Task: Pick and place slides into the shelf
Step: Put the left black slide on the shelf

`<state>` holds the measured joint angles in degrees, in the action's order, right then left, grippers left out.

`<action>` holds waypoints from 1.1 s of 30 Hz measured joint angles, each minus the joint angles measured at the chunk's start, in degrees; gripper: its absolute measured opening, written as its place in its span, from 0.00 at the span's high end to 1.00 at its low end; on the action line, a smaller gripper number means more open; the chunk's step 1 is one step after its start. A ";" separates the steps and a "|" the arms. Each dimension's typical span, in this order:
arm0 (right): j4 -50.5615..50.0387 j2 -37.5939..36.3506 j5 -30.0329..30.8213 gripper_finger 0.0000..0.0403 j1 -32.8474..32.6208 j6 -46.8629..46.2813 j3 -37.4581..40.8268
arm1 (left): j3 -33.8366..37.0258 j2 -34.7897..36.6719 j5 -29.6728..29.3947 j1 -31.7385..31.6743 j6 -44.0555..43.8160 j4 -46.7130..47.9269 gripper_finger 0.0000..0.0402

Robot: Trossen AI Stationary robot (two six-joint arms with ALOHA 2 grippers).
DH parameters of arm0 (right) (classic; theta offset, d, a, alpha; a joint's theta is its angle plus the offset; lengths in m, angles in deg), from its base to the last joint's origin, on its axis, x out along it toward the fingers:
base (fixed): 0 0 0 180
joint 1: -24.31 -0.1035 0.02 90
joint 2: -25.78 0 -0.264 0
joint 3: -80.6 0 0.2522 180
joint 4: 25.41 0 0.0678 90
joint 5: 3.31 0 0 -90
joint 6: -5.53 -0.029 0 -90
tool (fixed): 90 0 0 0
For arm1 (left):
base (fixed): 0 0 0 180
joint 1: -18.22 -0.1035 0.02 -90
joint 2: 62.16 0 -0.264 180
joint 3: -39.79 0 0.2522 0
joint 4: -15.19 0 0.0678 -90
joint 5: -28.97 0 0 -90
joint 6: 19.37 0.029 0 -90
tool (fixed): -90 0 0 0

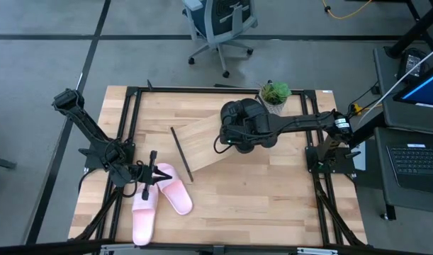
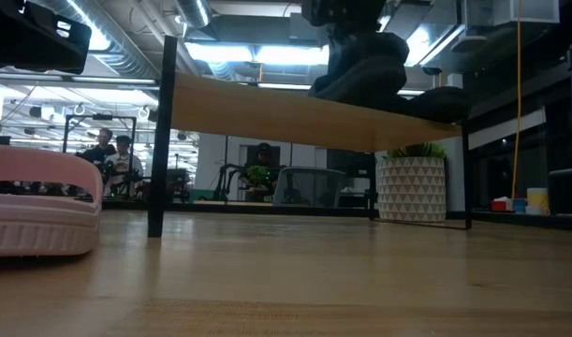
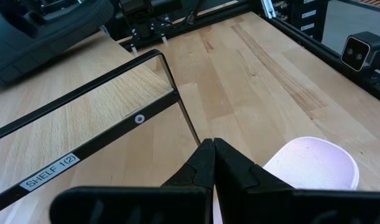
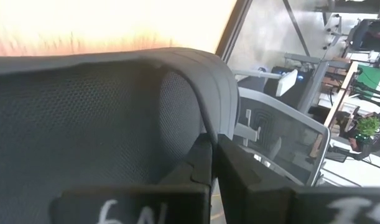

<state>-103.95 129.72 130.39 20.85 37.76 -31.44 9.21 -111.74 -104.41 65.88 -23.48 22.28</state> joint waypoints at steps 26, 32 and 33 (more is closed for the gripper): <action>-4.28 0.00 -1.47 0.97 -0.03 0.24 -0.02 | 0.00 -0.02 0.00 -0.02 -0.26 0.00 1.00; -4.55 0.00 -2.25 0.96 -0.04 0.15 -0.02 | 0.00 -0.01 0.00 0.00 -0.26 0.00 1.00; -4.55 0.00 -2.25 0.96 -0.04 0.11 -0.02 | 0.00 -0.01 0.00 0.00 -0.26 0.00 1.00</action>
<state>-108.49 129.72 128.14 20.80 37.86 -31.46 9.21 -111.75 -104.41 65.88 -23.75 22.28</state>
